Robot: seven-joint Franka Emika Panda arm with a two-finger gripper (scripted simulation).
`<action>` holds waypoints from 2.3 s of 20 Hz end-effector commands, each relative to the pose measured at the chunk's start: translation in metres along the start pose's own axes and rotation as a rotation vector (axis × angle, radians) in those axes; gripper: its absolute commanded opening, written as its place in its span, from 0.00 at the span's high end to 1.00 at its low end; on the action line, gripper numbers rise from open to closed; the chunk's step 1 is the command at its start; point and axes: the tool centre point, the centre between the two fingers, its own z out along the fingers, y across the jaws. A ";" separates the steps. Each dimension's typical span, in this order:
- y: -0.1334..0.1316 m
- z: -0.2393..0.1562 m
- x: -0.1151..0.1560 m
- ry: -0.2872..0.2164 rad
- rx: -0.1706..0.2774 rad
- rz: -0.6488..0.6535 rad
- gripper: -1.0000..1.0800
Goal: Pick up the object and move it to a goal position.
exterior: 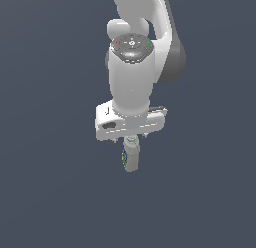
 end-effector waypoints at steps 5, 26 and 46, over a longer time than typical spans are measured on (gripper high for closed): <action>0.000 0.001 0.001 0.001 0.000 0.000 1.00; -0.036 -0.080 -0.006 0.002 -0.001 -0.001 1.00; -0.112 -0.252 -0.014 0.002 -0.001 0.000 1.00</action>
